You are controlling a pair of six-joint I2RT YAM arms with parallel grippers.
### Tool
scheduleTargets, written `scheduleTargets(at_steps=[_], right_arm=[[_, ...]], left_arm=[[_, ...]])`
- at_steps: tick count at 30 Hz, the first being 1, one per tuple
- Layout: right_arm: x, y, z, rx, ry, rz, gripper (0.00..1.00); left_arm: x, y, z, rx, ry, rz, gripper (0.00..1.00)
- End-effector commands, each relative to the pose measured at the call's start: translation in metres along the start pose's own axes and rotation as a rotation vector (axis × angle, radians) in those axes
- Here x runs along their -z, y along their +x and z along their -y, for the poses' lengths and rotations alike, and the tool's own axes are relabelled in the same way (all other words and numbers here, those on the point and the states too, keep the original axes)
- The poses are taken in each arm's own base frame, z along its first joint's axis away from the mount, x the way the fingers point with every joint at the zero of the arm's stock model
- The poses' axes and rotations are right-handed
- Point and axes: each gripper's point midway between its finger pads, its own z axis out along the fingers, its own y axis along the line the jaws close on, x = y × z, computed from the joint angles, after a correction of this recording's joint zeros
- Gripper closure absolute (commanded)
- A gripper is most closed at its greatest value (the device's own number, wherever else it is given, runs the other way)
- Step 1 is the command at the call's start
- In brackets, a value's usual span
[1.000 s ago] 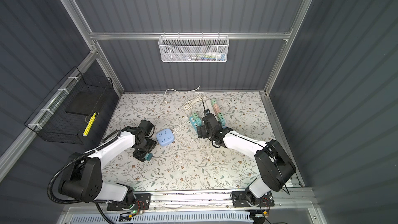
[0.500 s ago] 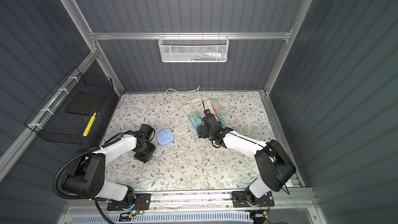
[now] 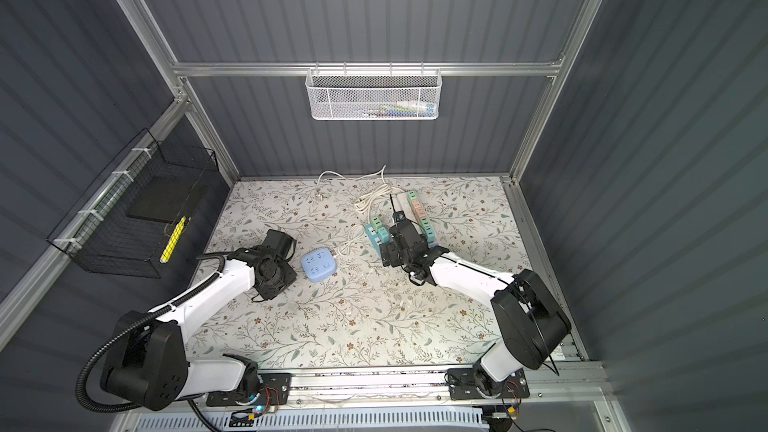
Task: Insert the plug
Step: 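Lift the teal cube plug with the left gripper while the right gripper moves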
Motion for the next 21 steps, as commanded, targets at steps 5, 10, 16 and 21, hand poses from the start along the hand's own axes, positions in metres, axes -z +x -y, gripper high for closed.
scheduleTargets(at_steps=[5, 10, 16, 21], right_arm=[[0.013, -0.007, 0.031, -0.029, 0.154, 0.051, 0.01], [0.025, -0.009, 0.066, -0.143, 0.242, 0.098, 0.01], [0.039, -0.010, 0.091, -0.274, 0.237, 0.164, 0.01], [0.037, -0.009, 0.089, -0.263, 0.223, 0.155, 0.01]], left_arm=[[0.032, 0.030, 0.091, -0.666, 0.078, 0.050, 0.66], [0.024, 0.088, 0.127, -1.037, 0.073, 0.010, 0.68], [-0.002, 0.144, 0.139, -1.261, 0.108, -0.100, 0.65], [-0.014, 0.157, 0.134, -1.313, 0.097, -0.159, 0.61]])
